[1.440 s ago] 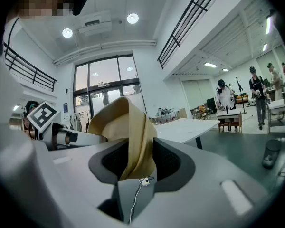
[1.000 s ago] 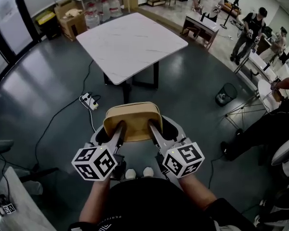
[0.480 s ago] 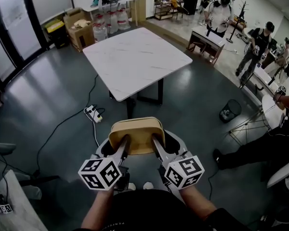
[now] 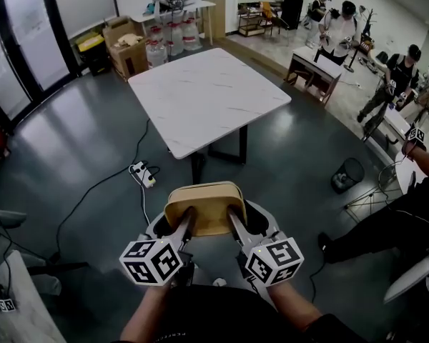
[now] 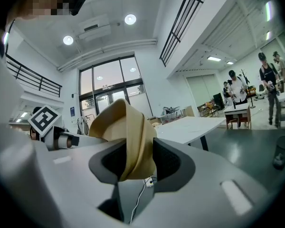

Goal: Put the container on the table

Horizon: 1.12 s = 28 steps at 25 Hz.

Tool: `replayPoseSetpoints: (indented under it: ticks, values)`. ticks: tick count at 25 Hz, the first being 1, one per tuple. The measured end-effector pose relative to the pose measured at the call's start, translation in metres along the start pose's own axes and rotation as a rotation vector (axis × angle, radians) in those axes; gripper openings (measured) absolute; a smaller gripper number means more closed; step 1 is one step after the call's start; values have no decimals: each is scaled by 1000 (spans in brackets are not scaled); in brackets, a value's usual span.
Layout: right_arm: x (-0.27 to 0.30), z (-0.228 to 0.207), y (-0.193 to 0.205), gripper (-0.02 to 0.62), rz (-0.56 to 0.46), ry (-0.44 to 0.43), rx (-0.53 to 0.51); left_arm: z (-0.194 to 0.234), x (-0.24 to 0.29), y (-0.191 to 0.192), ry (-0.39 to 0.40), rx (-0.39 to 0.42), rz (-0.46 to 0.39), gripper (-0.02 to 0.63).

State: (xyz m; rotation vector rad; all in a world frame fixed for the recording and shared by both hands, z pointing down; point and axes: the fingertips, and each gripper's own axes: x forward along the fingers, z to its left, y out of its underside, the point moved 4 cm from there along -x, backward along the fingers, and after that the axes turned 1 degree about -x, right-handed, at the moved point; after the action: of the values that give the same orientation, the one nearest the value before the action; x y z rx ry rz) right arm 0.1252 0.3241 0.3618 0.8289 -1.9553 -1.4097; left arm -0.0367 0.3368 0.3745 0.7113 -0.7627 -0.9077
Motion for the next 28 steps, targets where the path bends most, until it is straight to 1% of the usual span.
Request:
replayPoseSetpoints:
  ticks: [5, 10, 16, 21, 28]
  values:
    - [16, -7, -3, 130, 4, -4, 3, 7, 13, -9, -6, 4, -3, 199]
    - [42, -23, -8, 129, 15, 16, 4, 19, 41, -22, 7, -5, 15, 199]
    - [95, -37, -16, 127, 34, 23, 3, 49, 78, -51, 5, -14, 24, 199]
    - [148, -44, -21, 127, 41, 33, 10, 83, 108, -80, 8, -21, 34, 199]
    - [202, -54, -33, 128, 51, 58, 16, 113, 145, -116, 24, -23, 53, 199]
